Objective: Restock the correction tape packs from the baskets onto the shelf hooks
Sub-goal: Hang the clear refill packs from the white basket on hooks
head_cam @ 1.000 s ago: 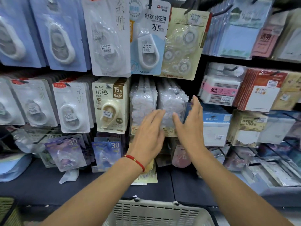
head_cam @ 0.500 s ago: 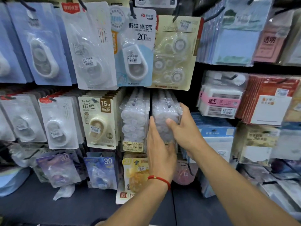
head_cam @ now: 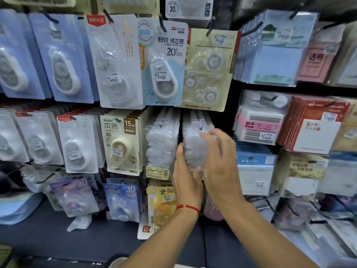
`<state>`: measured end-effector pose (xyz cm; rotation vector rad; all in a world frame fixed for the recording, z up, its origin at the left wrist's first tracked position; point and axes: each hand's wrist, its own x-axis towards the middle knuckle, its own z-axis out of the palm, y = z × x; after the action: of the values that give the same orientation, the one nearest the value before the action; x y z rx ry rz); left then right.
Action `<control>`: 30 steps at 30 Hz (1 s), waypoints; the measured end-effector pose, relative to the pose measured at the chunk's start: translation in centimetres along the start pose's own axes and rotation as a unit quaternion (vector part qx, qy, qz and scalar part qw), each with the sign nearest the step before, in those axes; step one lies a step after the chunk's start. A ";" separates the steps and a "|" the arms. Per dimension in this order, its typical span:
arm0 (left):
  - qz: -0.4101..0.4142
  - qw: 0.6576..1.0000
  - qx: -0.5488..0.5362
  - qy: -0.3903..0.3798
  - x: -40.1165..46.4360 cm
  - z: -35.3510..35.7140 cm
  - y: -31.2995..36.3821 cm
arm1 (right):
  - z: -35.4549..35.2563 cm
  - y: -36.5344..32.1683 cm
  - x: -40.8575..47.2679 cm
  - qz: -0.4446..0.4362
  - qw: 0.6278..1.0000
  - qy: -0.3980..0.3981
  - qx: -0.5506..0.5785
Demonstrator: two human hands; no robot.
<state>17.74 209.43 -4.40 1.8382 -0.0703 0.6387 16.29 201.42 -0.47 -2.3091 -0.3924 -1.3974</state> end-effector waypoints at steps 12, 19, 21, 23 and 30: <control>0.306 0.828 0.467 0.059 3.5 -12.0 -3.7 | 1.7 -1.4 -1.6 -0.152 0.961 -0.114 -0.199; 0.381 0.734 0.562 0.015 7.3 -13.5 -6.8 | 5.2 -0.9 -1.6 -0.131 0.931 -0.165 -0.300; 0.385 0.740 0.551 0.018 7.4 -13.2 -7.2 | 5.5 -0.7 -1.8 -0.138 0.929 -0.151 -0.307; 0.386 0.746 0.542 0.020 7.3 -13.2 -7.2 | 5.6 -0.9 -1.9 -0.146 0.934 -0.135 -0.298; 0.425 0.760 0.492 -0.015 6.4 -17.6 -7.0 | 5.0 -3.3 -3.4 -0.184 0.948 -0.107 -0.237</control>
<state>18.79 229.37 -3.59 2.8371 -0.7566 1.4766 17.15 206.59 -4.93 -2.9123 -0.6379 -1.5486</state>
